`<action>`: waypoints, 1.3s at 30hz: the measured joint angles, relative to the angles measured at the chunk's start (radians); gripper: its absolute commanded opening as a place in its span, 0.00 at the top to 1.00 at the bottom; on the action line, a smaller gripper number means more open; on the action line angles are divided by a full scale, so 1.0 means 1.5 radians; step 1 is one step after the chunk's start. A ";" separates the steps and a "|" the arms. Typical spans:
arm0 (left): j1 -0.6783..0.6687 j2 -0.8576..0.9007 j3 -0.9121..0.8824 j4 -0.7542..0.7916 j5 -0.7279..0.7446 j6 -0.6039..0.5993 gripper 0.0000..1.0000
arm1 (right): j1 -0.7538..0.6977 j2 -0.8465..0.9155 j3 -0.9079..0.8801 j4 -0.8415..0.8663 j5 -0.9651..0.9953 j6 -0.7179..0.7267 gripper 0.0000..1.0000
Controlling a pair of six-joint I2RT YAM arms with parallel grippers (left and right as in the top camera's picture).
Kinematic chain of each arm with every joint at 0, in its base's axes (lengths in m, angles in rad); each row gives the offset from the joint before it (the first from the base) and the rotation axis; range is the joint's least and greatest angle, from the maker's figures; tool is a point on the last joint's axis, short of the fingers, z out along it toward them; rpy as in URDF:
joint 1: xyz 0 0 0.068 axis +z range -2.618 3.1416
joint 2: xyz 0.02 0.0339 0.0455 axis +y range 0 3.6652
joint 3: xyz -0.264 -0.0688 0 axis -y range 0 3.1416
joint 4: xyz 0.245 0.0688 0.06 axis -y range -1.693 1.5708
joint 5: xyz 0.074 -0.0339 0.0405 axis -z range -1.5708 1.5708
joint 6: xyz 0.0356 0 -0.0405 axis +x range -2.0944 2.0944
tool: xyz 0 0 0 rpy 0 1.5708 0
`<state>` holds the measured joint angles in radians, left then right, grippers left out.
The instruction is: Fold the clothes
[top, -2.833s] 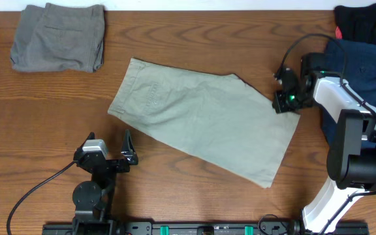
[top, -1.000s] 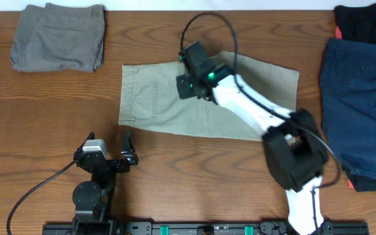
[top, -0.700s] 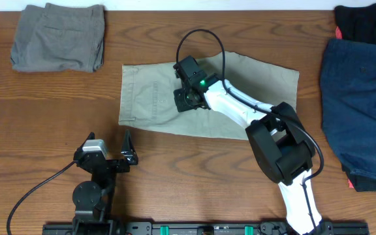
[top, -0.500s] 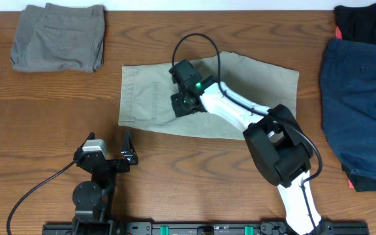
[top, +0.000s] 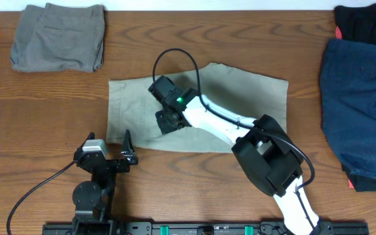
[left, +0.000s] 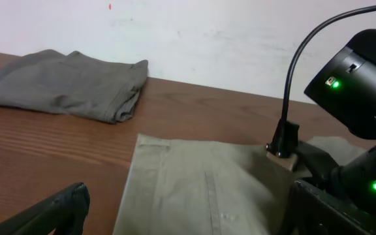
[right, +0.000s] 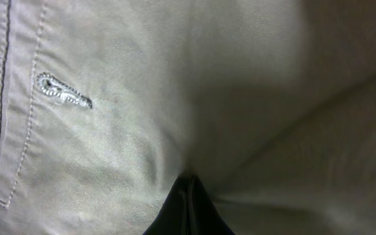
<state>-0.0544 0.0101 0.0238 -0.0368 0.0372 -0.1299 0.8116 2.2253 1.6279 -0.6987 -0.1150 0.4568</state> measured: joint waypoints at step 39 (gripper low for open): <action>0.000 0.000 0.000 0.000 0.000 0.000 0.02 | -0.516 -0.327 -0.086 -0.333 0.222 -0.001 0.02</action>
<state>-0.0544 0.0101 0.0238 -0.0372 0.0372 -0.1299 0.0372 1.7351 1.4986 -1.1976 0.2184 0.4561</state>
